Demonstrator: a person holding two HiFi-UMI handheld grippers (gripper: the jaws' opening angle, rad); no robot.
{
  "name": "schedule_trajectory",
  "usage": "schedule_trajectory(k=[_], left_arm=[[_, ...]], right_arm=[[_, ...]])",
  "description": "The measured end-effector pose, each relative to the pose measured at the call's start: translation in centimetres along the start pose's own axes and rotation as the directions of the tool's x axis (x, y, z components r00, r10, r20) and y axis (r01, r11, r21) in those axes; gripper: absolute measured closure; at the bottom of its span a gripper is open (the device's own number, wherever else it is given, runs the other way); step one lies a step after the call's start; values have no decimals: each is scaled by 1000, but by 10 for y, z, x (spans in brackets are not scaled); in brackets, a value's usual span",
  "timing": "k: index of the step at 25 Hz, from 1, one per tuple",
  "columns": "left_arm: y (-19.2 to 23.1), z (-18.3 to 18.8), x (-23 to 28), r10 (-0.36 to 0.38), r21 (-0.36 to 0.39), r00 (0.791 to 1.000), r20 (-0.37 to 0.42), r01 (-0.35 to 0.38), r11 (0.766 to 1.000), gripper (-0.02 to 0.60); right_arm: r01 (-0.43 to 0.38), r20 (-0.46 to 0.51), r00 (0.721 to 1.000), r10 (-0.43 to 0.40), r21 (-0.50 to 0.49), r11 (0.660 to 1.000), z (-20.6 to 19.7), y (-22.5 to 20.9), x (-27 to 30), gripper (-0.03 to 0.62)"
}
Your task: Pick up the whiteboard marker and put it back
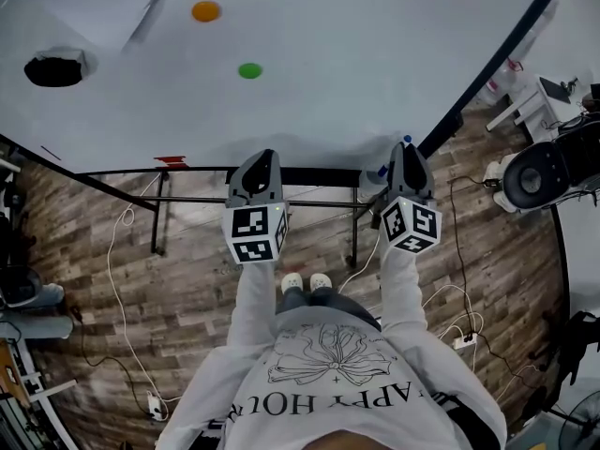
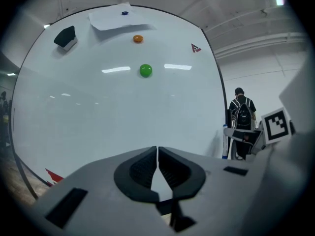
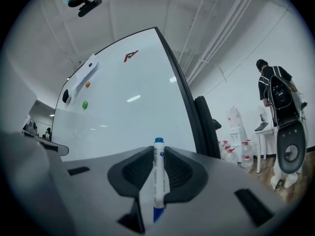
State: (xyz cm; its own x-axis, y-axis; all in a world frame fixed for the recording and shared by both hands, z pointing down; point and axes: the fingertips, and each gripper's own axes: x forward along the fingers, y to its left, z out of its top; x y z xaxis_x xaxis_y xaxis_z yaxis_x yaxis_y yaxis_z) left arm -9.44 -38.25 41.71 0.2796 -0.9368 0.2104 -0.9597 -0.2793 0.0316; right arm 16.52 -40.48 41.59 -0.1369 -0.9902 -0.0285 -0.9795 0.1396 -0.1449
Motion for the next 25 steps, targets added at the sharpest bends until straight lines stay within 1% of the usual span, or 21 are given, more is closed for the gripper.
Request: schedule_trajectory(k=[5,12,19,21,23,25], left_arm=[[-1,-8,3,2,-1,1000,-19,-2,1000,571],[4,-20,2,13,-7,999,-48,-13,1000,571],[6,-31,0,14,-17,997,-73,-15,1000,571],[6,-33,-1,12,-16,997,-76,-13,1000,571],[7,-33,-2,10,-18,997,-75,-12,1000,571],[8,-34,-3,10,-21,997,-74,-11,1000,571]], right_arm=[[24,-49,999,-22,28,999,-26,-9,4,526],[57,-150,988,-47,59,997,-70,-14,3,526],[76,-235,970,-64,42,996,-99,-11,-2,525],[74,-241,968,-63,37,997,-101,-10,-4,515],[75,-243,968,-65,33,997,-101,-9,-5,476],[84,-237,969,-76,23,996,-98,-10,-7,468]])
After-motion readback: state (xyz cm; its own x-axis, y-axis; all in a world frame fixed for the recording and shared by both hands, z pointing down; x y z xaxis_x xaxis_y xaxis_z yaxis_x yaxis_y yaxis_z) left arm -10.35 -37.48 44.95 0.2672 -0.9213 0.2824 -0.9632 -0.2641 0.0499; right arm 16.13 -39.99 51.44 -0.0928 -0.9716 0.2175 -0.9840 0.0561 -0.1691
